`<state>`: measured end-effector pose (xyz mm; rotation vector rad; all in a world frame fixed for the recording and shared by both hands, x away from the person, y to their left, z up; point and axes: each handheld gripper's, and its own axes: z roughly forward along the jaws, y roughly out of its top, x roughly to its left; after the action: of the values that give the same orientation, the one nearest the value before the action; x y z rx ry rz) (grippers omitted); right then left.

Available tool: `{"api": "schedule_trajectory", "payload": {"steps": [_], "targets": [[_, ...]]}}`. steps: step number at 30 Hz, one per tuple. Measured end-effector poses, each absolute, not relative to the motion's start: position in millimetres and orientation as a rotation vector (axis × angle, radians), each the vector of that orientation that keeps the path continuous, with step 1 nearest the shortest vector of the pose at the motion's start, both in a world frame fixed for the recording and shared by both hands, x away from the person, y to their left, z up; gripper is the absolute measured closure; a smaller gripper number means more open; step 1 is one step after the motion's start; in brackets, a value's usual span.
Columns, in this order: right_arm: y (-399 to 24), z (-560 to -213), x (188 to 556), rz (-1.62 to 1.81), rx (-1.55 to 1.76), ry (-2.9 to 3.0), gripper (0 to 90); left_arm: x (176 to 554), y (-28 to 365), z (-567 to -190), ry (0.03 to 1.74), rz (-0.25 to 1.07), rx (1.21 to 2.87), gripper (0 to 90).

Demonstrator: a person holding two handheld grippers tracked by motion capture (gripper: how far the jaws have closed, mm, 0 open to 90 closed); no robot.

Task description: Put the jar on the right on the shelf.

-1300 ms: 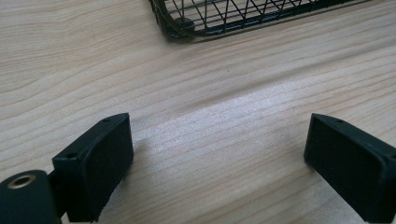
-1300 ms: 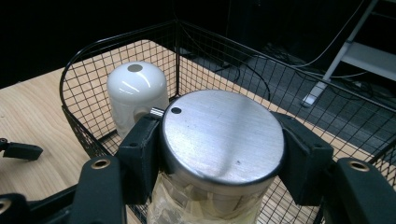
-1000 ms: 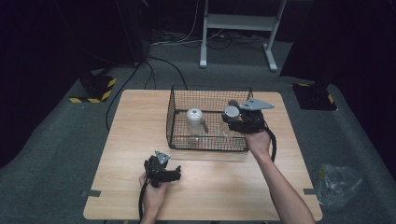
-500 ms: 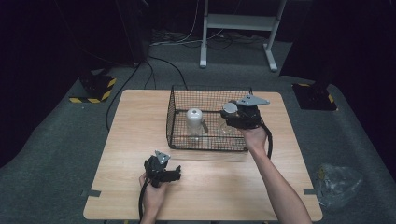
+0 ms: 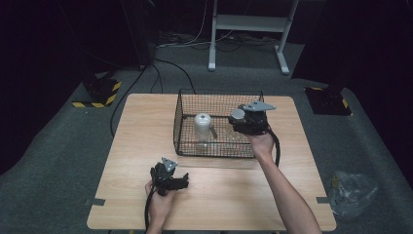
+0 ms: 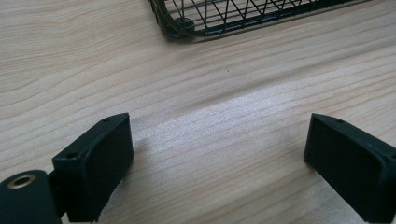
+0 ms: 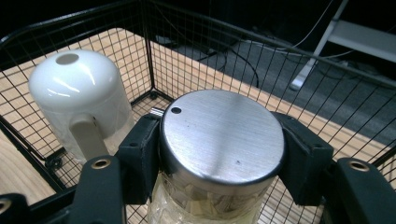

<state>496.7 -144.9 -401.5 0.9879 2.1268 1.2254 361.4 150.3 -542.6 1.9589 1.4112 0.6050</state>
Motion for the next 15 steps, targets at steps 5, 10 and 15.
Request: {"api": "schedule_trajectory", "payload": {"steps": [5,10,15], "targets": [[-143,-408,499,1.215,0.997,2.134,38.5,361,150,-543,1.41,0.604,1.962,8.2],[-140,-417,501,1.206,1.015,2.144,38.5,361,150,-543,1.411,0.604,1.962,8.2],[-137,-424,504,1.193,1.025,2.16,38.5,361,150,-543,1.41,0.604,1.963,8.2]]}}
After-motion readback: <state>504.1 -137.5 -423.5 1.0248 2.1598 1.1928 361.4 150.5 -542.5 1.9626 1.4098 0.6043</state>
